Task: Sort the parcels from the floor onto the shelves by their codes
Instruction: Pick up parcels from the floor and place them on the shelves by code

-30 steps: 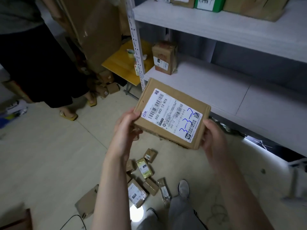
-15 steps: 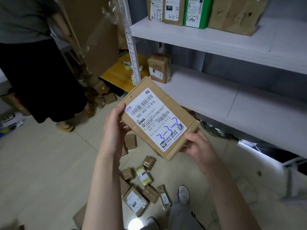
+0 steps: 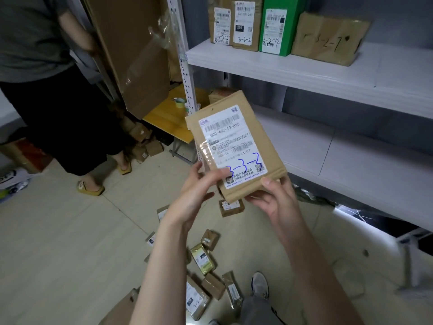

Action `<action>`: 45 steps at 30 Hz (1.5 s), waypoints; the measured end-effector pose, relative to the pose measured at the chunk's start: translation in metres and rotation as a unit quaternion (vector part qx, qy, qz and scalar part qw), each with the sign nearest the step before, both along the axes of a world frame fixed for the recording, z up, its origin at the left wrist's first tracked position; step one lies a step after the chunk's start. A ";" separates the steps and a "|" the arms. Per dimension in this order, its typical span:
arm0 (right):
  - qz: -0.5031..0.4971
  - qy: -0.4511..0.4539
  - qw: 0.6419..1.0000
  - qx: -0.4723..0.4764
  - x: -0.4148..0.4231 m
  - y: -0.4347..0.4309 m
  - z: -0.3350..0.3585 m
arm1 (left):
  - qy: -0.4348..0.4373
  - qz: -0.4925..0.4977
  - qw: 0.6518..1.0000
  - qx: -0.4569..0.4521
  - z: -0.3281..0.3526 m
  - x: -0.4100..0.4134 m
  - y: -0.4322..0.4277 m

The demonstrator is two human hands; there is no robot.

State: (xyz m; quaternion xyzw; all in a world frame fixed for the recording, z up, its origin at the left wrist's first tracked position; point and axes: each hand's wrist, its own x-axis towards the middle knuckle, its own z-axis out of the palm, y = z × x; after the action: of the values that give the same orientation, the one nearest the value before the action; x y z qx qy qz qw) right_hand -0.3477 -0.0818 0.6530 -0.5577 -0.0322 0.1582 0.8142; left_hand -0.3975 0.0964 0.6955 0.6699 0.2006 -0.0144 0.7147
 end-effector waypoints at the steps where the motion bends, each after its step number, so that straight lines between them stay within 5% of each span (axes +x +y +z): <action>1: -0.006 -0.002 1.000 0.003 0.002 0.004 0.001 | 0.003 -0.016 1.000 0.013 0.001 0.001 0.001; 16: 0.067 -0.017 0.997 -0.029 0.015 0.017 0.006 | -0.033 -0.049 0.998 0.031 0.007 -0.003 0.028; 31: -0.018 -0.074 0.995 -0.057 0.024 -0.045 0.030 | -0.062 -0.130 0.987 0.069 0.027 0.019 -0.009; 45: -0.133 -0.098 0.985 -0.039 0.085 -0.161 0.078 | -0.095 -0.138 0.982 0.086 0.068 0.099 -0.138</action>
State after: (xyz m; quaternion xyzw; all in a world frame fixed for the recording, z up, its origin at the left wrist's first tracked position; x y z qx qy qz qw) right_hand -0.2629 -0.2427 0.7308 -0.6013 -0.0309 -0.0061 0.7984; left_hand -0.2990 -0.0413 0.7638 0.7485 0.0373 -0.0320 0.6613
